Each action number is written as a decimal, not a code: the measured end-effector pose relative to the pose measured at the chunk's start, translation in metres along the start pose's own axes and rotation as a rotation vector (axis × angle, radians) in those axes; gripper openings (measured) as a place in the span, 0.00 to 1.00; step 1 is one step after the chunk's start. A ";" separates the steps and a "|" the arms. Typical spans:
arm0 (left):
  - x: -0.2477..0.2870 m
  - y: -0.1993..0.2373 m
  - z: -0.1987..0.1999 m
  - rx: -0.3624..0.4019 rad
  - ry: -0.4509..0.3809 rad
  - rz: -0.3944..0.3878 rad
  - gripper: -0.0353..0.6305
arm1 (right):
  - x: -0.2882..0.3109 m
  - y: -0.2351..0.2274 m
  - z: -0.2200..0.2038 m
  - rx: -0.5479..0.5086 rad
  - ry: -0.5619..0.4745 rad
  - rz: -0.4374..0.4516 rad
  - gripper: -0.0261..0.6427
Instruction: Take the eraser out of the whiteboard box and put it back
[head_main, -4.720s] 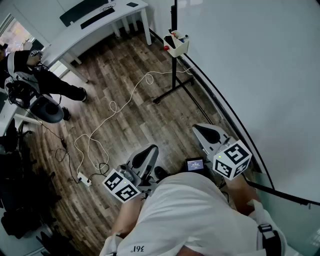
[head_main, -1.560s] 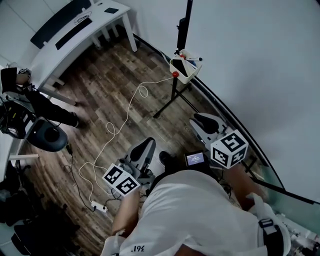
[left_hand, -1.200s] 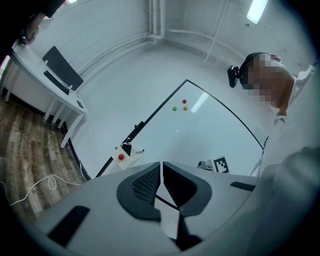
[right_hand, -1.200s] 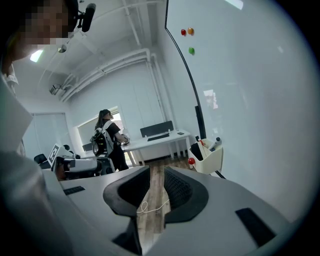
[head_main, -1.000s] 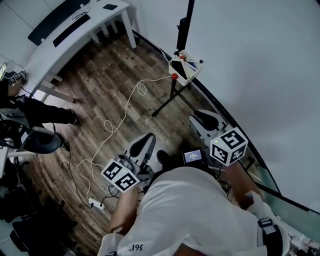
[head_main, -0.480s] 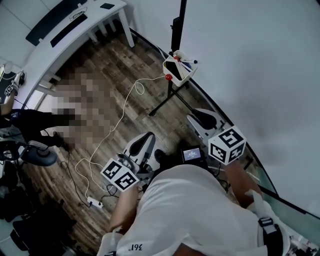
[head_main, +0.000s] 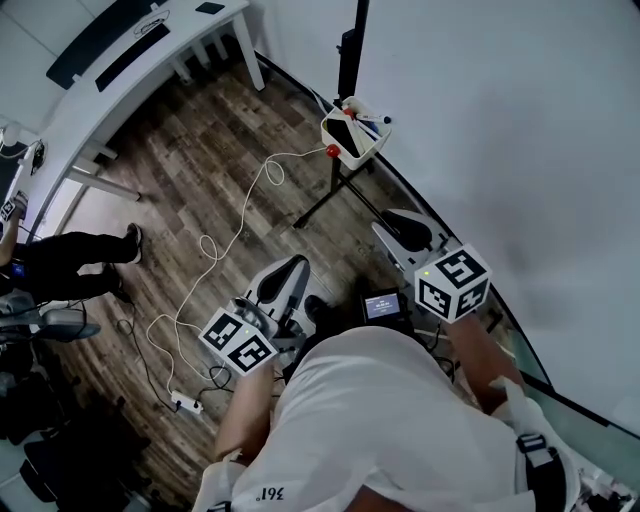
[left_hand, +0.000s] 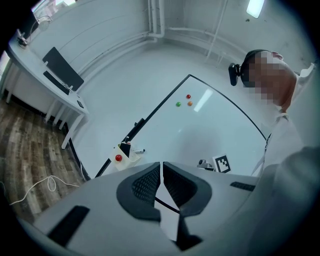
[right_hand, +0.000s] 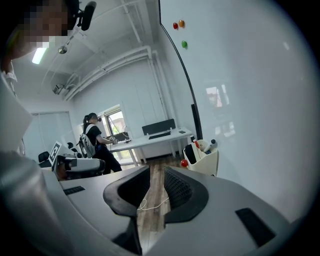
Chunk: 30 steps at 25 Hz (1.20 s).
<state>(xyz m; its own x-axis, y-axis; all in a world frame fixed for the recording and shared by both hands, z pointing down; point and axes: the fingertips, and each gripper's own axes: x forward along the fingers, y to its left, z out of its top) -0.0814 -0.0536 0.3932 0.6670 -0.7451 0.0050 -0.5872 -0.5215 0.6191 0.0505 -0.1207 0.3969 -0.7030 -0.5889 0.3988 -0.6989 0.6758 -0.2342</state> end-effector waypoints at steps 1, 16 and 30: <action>0.004 0.001 0.002 0.008 0.001 -0.002 0.06 | 0.001 -0.003 0.003 -0.006 -0.003 -0.004 0.19; 0.065 0.025 0.028 0.126 0.019 -0.027 0.13 | 0.033 -0.043 0.053 -0.181 -0.002 -0.057 0.19; 0.108 0.053 0.027 0.144 0.076 -0.033 0.13 | 0.087 -0.069 0.063 -0.315 0.094 -0.087 0.22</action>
<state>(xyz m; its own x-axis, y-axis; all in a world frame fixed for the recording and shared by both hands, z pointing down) -0.0523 -0.1728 0.4054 0.7166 -0.6957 0.0486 -0.6202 -0.6038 0.5008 0.0291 -0.2468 0.3919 -0.6170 -0.6170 0.4886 -0.6705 0.7371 0.0841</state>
